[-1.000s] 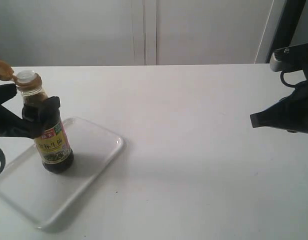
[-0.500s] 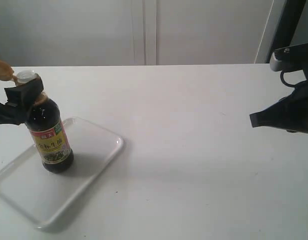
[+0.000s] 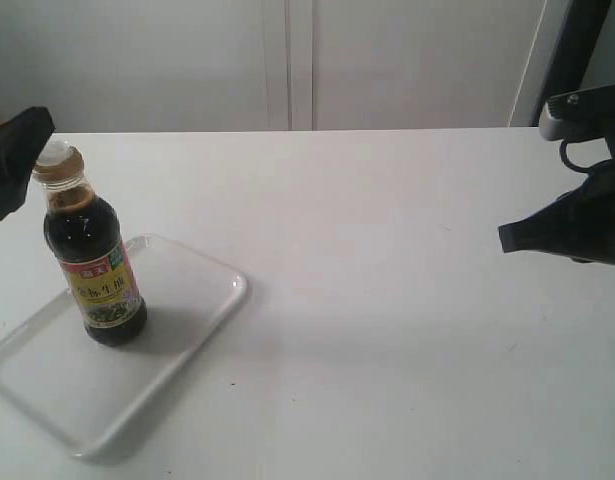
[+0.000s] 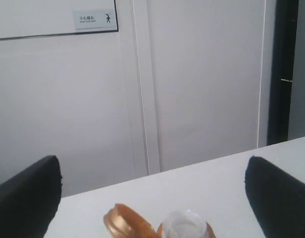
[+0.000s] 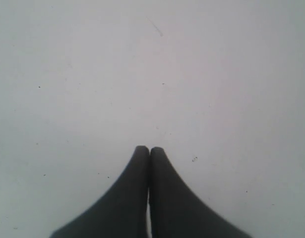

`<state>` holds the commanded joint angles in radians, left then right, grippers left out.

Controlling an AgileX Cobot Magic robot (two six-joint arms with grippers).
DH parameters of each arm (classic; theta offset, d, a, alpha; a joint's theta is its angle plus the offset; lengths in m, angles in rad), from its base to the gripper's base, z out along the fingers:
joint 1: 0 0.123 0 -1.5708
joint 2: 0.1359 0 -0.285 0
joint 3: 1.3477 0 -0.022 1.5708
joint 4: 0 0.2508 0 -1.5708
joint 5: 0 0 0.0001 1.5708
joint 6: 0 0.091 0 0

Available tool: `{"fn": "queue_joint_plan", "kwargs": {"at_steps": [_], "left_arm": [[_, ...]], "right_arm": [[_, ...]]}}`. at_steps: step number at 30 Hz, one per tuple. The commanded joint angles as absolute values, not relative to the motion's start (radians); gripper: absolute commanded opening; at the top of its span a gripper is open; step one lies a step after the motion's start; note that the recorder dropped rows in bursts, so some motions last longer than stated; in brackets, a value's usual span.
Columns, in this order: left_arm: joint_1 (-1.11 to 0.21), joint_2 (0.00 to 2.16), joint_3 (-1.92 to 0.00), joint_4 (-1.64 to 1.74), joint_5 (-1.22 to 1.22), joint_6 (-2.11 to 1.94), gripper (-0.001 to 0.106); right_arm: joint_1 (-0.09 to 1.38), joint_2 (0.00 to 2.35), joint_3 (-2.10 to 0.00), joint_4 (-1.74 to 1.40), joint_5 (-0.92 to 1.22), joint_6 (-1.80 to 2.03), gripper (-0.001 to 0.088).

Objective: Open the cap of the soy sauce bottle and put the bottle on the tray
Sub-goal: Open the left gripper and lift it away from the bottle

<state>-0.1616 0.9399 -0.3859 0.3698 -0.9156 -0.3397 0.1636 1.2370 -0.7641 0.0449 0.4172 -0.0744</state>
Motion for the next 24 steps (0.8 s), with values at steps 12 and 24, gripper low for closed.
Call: {"fn": "queue_joint_plan", "kwargs": {"at_steps": [12,24], "left_arm": [[-0.162,0.817,-0.518,0.305,-0.624,-0.190,0.036],[-0.162,0.777,-0.776,0.245,0.186,-0.163,0.000]], "right_arm": [[0.164,1.187,-0.767,0.053,0.397,-0.074,0.0000],[0.157,1.124,-0.862,-0.038,0.647,-0.136,0.0000]]}}
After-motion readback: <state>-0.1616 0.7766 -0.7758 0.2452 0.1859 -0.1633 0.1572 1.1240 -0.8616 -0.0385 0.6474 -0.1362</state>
